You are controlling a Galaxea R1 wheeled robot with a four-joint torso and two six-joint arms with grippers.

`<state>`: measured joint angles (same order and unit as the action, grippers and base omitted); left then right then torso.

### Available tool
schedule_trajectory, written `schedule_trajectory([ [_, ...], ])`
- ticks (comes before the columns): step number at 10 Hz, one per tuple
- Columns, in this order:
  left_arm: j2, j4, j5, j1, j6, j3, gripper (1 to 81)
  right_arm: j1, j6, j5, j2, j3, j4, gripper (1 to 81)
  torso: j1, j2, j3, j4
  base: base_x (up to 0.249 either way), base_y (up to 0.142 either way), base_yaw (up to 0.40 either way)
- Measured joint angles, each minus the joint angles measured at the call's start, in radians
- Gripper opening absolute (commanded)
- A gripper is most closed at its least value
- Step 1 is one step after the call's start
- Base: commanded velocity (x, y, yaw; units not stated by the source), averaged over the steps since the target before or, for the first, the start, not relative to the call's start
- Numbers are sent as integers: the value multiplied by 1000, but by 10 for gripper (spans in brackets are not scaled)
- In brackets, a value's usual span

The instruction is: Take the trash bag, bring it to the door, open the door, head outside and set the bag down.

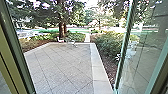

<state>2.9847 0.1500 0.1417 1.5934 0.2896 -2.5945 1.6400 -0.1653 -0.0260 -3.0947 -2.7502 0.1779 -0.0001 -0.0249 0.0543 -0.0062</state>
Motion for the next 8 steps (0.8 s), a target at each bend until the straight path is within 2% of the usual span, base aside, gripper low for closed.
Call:
schedule_trajectory([
  [6,7,0,-4,-2,-2,2,10,-6,8,1,2,0,2,811,0,0,0,0,105,0,0],
  [7,7,0,-4,1,-2,5,10,1,-15,-1,-3,0,-6,811,-2,-2,0,0,117,0,0],
  [8,5,0,-8,0,-2,3,10,0,5,3,0,0,-1,811,0,-1,0,0,117,0,0],
])
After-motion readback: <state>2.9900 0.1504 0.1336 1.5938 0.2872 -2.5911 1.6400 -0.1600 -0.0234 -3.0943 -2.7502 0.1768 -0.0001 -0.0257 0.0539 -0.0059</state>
